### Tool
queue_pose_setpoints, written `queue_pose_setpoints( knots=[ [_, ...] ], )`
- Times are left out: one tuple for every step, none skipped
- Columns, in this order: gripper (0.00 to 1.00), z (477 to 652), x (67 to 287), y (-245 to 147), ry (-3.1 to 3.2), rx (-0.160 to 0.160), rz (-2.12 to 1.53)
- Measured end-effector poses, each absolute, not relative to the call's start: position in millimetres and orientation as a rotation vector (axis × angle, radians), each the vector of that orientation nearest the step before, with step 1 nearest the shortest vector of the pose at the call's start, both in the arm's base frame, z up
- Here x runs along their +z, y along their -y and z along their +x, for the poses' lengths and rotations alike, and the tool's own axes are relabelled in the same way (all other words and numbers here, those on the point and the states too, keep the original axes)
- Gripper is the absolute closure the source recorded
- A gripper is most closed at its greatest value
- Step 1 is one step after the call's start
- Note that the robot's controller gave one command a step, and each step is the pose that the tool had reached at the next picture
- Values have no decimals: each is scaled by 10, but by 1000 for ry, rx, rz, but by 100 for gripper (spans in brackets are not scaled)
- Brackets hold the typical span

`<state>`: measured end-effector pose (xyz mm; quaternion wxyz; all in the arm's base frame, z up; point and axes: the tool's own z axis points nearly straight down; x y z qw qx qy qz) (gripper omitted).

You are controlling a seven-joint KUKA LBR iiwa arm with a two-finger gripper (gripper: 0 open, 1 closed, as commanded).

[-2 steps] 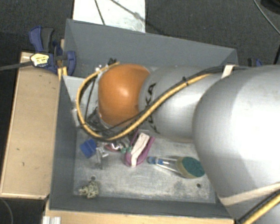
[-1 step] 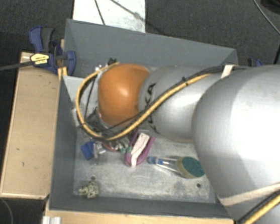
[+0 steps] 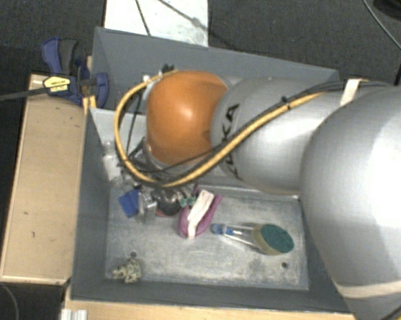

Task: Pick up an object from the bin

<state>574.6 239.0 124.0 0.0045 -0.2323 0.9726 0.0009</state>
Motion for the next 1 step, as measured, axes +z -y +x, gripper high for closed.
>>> queue_pose_setpoints(
  knots=[
    [100,5770,1953,-2399,-3047,3,-716]
  ],
)
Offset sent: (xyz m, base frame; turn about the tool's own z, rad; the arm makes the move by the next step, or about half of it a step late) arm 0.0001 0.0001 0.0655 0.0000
